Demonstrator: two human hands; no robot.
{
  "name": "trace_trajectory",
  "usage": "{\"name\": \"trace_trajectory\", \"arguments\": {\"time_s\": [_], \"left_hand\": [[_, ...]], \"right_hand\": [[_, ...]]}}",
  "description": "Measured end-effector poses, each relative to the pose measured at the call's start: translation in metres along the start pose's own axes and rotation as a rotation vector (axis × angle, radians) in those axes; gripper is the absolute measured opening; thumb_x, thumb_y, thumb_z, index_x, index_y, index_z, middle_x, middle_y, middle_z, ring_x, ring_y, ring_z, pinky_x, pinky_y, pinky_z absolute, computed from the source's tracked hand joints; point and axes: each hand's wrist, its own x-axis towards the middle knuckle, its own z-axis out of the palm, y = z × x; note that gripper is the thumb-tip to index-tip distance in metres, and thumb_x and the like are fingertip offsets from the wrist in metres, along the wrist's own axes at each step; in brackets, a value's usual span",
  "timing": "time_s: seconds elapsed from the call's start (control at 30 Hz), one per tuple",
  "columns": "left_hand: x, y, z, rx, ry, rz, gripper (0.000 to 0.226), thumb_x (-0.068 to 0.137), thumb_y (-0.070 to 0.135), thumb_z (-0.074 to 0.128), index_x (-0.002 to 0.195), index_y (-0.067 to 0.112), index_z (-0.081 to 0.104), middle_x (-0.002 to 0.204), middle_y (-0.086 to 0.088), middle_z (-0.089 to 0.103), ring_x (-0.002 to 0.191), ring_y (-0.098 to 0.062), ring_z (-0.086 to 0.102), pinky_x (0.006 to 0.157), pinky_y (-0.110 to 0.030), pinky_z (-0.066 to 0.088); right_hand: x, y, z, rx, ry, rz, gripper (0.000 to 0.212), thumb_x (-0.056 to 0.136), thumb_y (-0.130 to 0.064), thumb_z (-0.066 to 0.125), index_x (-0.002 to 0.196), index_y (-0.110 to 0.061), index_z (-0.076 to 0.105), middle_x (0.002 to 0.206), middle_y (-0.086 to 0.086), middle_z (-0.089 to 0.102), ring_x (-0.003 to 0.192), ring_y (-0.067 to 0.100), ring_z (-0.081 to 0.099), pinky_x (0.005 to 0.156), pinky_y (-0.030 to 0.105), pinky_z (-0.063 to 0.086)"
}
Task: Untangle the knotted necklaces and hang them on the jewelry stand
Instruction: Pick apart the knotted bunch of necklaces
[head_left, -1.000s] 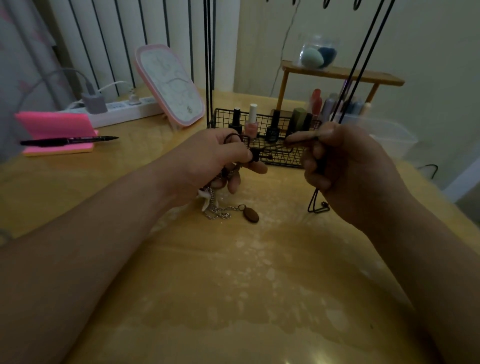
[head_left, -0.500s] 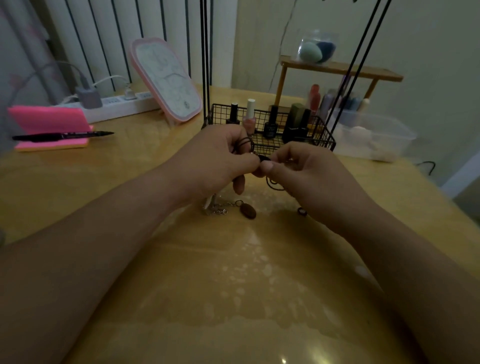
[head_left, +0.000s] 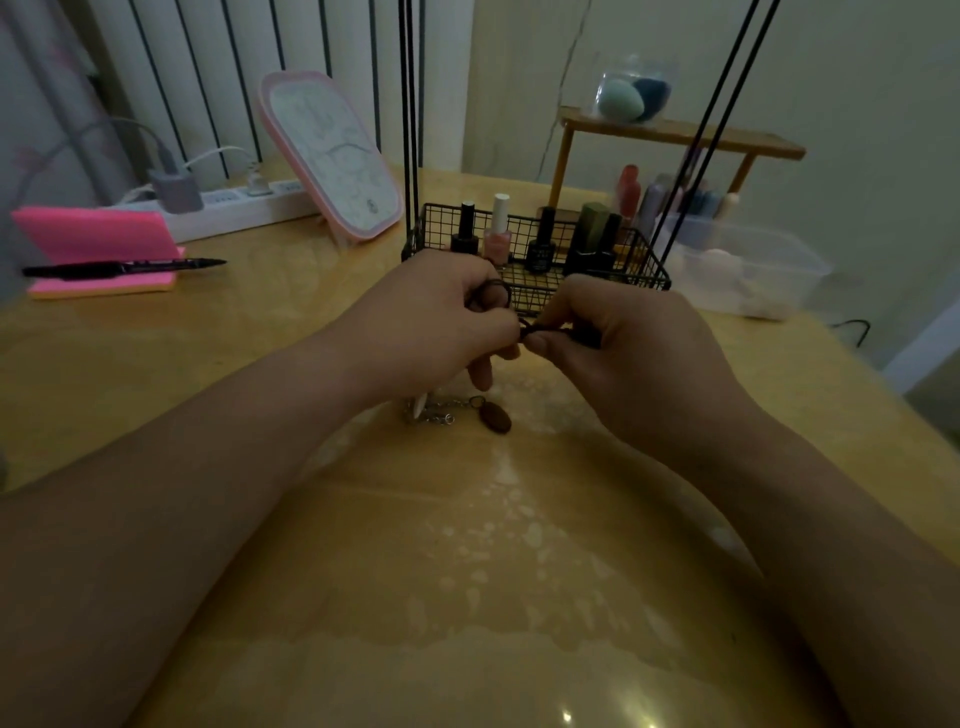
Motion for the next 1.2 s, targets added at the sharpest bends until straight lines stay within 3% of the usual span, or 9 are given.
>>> {"name": "trace_trajectory", "arguments": {"time_s": [0.17,0.27,0.37,0.47,0.53,0.73,0.9,1.0,1.2], "left_hand": [[-0.001,0.002,-0.002,-0.287,-0.023,-0.087,0.003,0.098,0.008,0.065,0.095,0.008,0.065,0.074,-0.004,0.076,0.053,-0.006,0.063,0.047,-0.02,0.046],[0.001,-0.001,-0.002,-0.35,0.037,-0.103,0.004,0.096,0.005,0.068,0.097,0.003,0.064,0.075,-0.011,0.075,0.053,-0.007,0.061,0.049,-0.021,0.046],[0.003,-0.005,-0.002,-0.382,0.118,-0.089,0.006,0.094,0.004,0.07,0.098,0.002,0.065,0.086,-0.018,0.075,0.059,-0.008,0.064,0.054,-0.023,0.05],[0.003,-0.005,0.0,-0.324,0.134,-0.031,0.01,0.092,0.004,0.072,0.099,0.0,0.066,0.091,-0.013,0.076,0.073,-0.01,0.072,0.062,-0.021,0.055],[0.001,-0.005,0.002,-0.293,0.11,0.001,0.012,0.093,0.004,0.072,0.1,-0.002,0.064,0.089,-0.011,0.077,0.082,-0.013,0.076,0.065,-0.021,0.057],[0.0,-0.005,0.004,-0.255,0.098,0.037,0.007,0.096,0.003,0.068,0.098,0.002,0.062,0.086,-0.011,0.076,0.081,-0.015,0.078,0.065,-0.023,0.059],[0.0,-0.006,0.006,-0.107,0.137,0.113,0.009,0.094,0.007,0.071,0.094,0.01,0.062,0.091,0.002,0.069,0.079,-0.007,0.075,0.064,-0.019,0.058],[0.0,-0.007,0.009,-0.023,0.151,0.172,0.013,0.093,0.011,0.072,0.093,0.02,0.061,0.097,0.013,0.063,0.088,0.001,0.067,0.065,-0.011,0.051],[0.003,-0.013,0.012,0.165,0.17,0.163,0.003,0.098,0.028,0.066,0.099,0.026,0.068,0.085,0.01,0.068,0.073,-0.002,0.065,0.058,-0.013,0.047]], "right_hand": [[0.0,-0.002,-0.001,0.008,0.075,-0.019,0.019,0.091,-0.043,0.063,0.104,-0.029,0.066,0.094,-0.015,0.064,0.083,0.006,0.06,0.068,0.036,0.056],[0.001,-0.002,0.003,0.105,0.028,0.126,0.027,0.089,-0.049,0.068,0.107,-0.03,0.06,0.089,-0.014,0.062,0.078,0.003,0.058,0.063,0.027,0.049],[0.003,-0.001,0.006,0.204,-0.042,0.236,0.029,0.088,-0.057,0.069,0.092,-0.029,0.061,0.079,-0.01,0.058,0.068,0.004,0.051,0.058,0.024,0.039],[0.002,-0.006,0.007,0.401,-0.059,0.277,0.037,0.091,-0.059,0.065,0.087,-0.023,0.068,0.074,0.0,0.062,0.06,0.012,0.052,0.053,0.036,0.042],[0.001,-0.009,0.008,0.448,-0.043,0.296,0.034,0.097,-0.053,0.063,0.092,-0.021,0.072,0.084,0.008,0.068,0.071,0.019,0.06,0.063,0.045,0.051],[0.002,-0.007,0.009,0.503,-0.01,0.297,0.021,0.101,-0.039,0.063,0.09,-0.023,0.07,0.08,0.007,0.065,0.066,0.007,0.053,0.061,0.03,0.045],[0.002,-0.007,0.009,0.574,-0.021,0.305,0.025,0.105,-0.037,0.057,0.087,-0.026,0.07,0.064,-0.017,0.06,0.061,-0.003,0.052,0.056,0.013,0.043],[0.003,-0.006,0.01,0.539,0.001,0.312,0.027,0.106,-0.035,0.056,0.087,-0.022,0.071,0.063,-0.013,0.058,0.059,-0.001,0.051,0.054,0.015,0.042],[0.003,-0.007,0.012,0.471,0.086,0.291,0.029,0.106,-0.034,0.056,0.086,-0.019,0.07,0.071,-0.002,0.064,0.063,0.001,0.055,0.056,0.018,0.043]]}}
